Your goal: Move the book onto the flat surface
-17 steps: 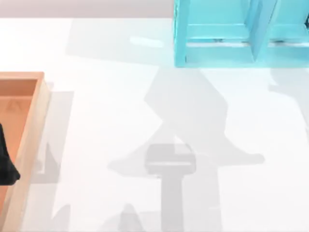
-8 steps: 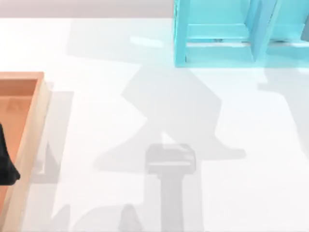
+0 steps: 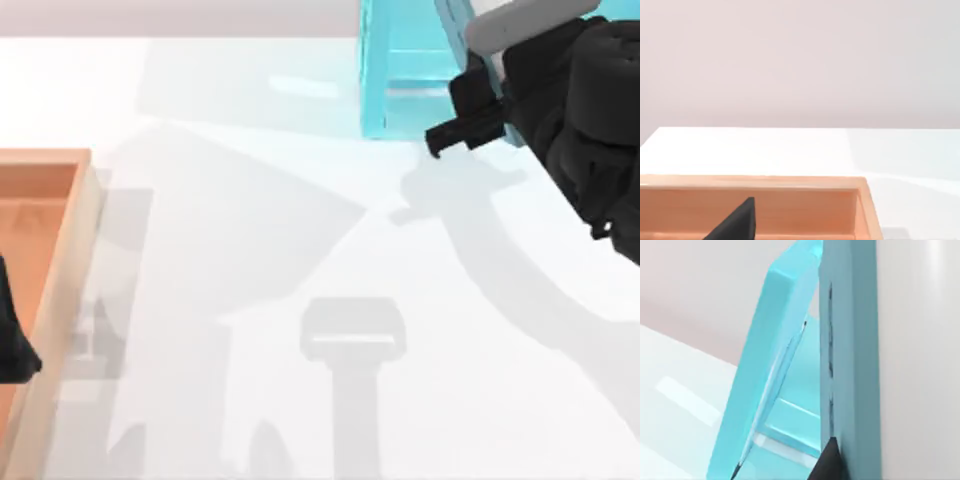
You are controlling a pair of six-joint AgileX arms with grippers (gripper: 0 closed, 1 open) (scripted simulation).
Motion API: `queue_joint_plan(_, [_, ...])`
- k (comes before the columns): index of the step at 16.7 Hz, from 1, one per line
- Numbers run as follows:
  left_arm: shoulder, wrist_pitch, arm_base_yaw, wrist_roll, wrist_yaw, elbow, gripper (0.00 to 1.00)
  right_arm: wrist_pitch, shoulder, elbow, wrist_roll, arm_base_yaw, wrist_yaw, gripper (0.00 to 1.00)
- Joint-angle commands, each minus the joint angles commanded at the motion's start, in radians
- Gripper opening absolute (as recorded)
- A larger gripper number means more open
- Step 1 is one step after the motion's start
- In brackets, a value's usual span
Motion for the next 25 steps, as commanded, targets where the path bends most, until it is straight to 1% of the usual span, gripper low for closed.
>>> queue_joint_plan(4, [0.000,0.000,0.000,0.000,0.000,0.000,1.00,0.026,0.173,0.039,-0.353,0.313,0.239,0.00])
queue_joint_plan(6, [0.000,0.000,0.000,0.000,0.000,0.000,1.00,0.035,0.256,0.054,-0.509,0.448,0.350,0.00])
queue_joint_plan(9, [0.000,0.000,0.000,0.000,0.000,0.000,1.00,0.047,0.355,0.072,-0.695,0.604,0.490,0.00])
queue_joint_plan(11, [0.000,0.000,0.000,0.000,0.000,0.000,1.00,0.055,0.399,0.083,-0.782,0.675,0.560,0.00])
queue_joint_plan(14, [0.000,0.000,0.000,0.000,0.000,0.000,1.00,0.063,0.432,0.095,-0.846,0.729,0.614,0.00])
queue_joint_plan(25, [0.000,0.000,0.000,0.000,0.000,0.000,1.00,0.053,0.423,0.088,-0.837,0.742,0.626,0.00])
